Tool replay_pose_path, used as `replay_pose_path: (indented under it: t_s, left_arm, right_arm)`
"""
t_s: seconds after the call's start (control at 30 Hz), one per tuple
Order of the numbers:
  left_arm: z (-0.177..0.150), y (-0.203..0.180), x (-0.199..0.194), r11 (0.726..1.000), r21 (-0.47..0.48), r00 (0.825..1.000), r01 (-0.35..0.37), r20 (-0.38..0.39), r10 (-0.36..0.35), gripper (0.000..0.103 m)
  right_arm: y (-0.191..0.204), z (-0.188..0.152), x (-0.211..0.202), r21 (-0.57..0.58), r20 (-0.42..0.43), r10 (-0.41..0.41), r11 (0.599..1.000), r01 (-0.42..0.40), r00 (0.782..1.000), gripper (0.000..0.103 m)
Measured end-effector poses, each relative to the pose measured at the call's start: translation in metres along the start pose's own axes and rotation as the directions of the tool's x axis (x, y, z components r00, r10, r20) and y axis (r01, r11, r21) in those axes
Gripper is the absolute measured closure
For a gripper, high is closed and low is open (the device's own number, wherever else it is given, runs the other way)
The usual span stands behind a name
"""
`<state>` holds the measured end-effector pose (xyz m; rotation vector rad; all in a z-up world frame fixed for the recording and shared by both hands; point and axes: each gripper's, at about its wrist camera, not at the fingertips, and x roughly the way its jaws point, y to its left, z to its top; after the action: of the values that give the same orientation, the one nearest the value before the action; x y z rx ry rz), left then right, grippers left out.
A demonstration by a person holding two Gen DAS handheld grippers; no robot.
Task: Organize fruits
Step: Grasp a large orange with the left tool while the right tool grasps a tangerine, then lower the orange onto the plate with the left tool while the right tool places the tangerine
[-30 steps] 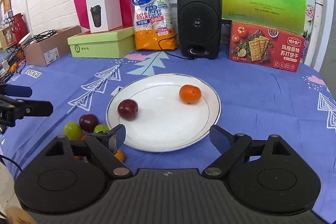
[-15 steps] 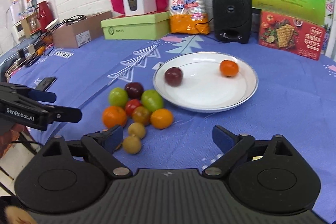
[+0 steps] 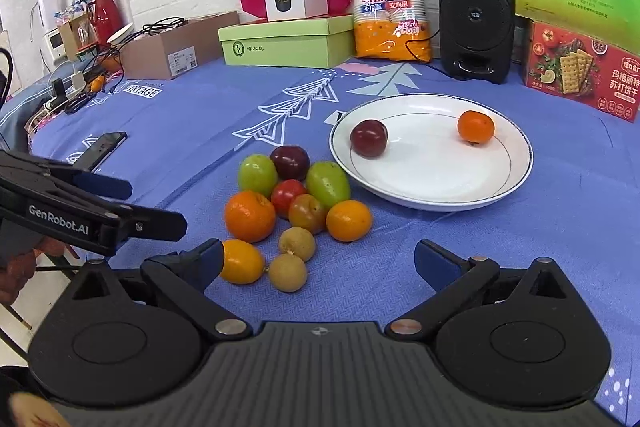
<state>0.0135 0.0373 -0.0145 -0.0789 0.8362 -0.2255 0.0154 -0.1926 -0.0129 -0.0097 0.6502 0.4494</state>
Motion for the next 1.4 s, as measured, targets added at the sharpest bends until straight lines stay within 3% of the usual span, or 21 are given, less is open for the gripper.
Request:
replay_pose_path:
  t_s: [0.2,0.47,0.7,0.93,1.23,1.27,1.3,1.4]
  left_arm:
    - [0.006,-0.016,0.006,0.999,0.041,1.000,0.022,0.017,-0.022,0.000]
    - [0.020,-0.024,0.027,0.996,0.039,0.997,0.076,-0.017,-0.076,0.000]
    - [0.025,-0.026,0.040,0.992,0.054,0.992,0.114,-0.056,-0.111,0.000]
    - [0.029,-0.026,0.049,0.990,0.056,0.989,0.129,-0.078,-0.124,0.015]
    - [0.029,-0.026,0.056,0.990,0.053,0.987,0.134,-0.094,-0.129,0.016]
    - [0.029,-0.026,0.055,0.990,0.054,0.987,0.134,-0.094,-0.128,0.016]
    - [0.028,-0.026,0.054,0.990,0.054,0.988,0.131,-0.092,-0.126,0.017]
    - [0.028,-0.028,0.048,0.990,0.062,0.989,0.126,-0.084,-0.121,0.017]
  right_arm:
    - [-0.014,0.002,0.013,0.013,-0.025,-0.030,0.999,0.030,0.999,0.000]
    - [-0.026,0.006,0.028,-0.009,-0.062,-0.023,1.000,0.022,0.998,0.000]
    - [-0.028,0.012,0.042,-0.058,-0.092,0.018,0.998,-0.024,0.996,0.011]
    - [-0.029,0.015,0.052,-0.078,-0.112,0.061,0.994,-0.070,0.992,0.024]
    - [-0.032,0.014,0.054,-0.087,-0.116,0.099,0.990,-0.110,0.988,0.030]
    - [-0.032,0.014,0.054,-0.088,-0.116,0.101,0.990,-0.112,0.988,0.031]
    - [-0.032,0.015,0.054,-0.090,-0.119,0.111,0.989,-0.122,0.987,0.041]
    - [-0.029,0.015,0.052,-0.099,-0.117,0.100,0.989,-0.112,0.988,0.043]
